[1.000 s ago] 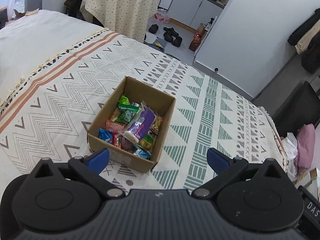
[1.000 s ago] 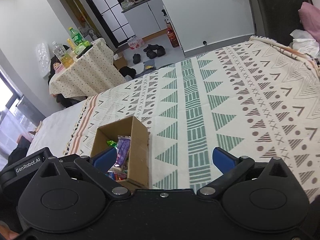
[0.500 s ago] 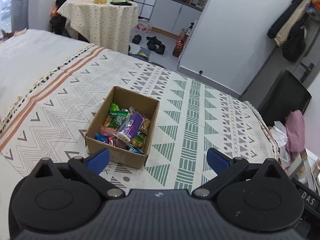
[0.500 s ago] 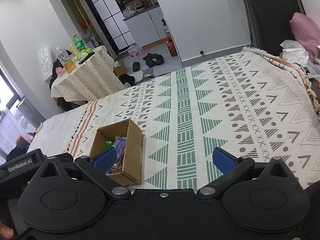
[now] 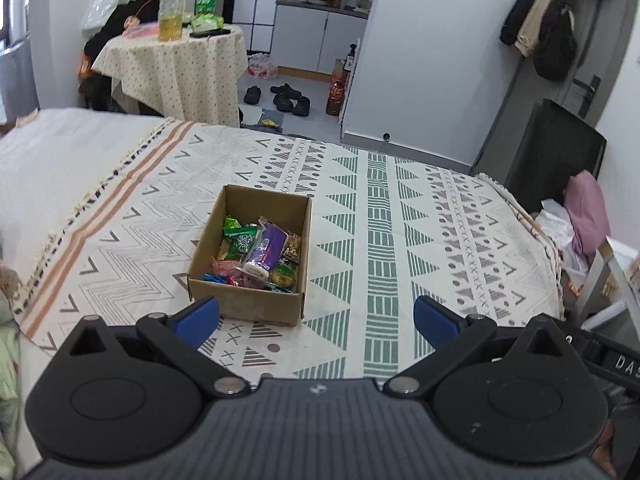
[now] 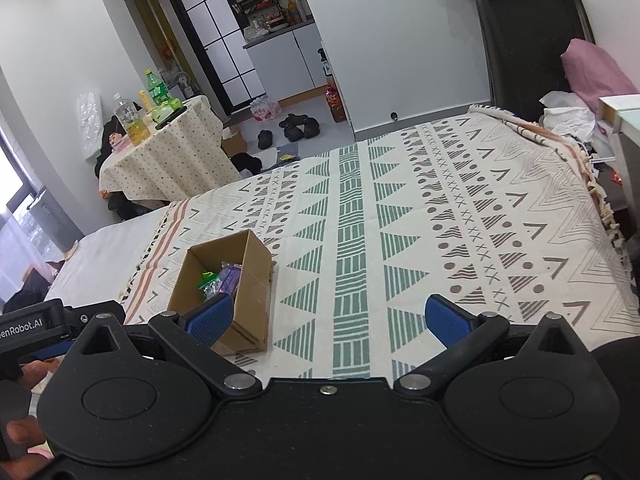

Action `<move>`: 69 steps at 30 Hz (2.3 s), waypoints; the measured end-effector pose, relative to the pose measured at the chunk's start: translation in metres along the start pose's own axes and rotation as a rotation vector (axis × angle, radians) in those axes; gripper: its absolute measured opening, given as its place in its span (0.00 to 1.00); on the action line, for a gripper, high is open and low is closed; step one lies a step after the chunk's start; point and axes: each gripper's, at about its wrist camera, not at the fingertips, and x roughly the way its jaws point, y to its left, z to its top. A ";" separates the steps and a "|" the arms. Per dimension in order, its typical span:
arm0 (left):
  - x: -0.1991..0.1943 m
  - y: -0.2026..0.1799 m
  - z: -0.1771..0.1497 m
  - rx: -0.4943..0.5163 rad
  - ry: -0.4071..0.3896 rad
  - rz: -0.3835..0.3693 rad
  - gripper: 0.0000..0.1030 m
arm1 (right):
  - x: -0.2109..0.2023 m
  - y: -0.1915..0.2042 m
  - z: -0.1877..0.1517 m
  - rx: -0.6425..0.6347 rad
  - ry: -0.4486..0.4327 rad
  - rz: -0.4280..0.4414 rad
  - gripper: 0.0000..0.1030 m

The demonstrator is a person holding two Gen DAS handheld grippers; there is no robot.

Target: Organize snacks

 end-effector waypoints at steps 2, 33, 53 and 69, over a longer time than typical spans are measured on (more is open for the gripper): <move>-0.004 0.000 -0.005 0.013 0.000 -0.006 1.00 | -0.006 0.001 -0.003 -0.011 -0.006 -0.008 1.00; -0.019 0.017 -0.023 0.107 0.002 0.050 1.00 | -0.028 0.020 -0.031 -0.110 0.019 0.007 1.00; -0.021 0.013 -0.023 0.115 0.002 0.044 1.00 | -0.030 0.017 -0.028 -0.105 0.018 0.002 1.00; -0.022 0.007 -0.022 0.130 0.001 0.025 1.00 | -0.033 0.014 -0.024 -0.098 0.014 -0.010 1.00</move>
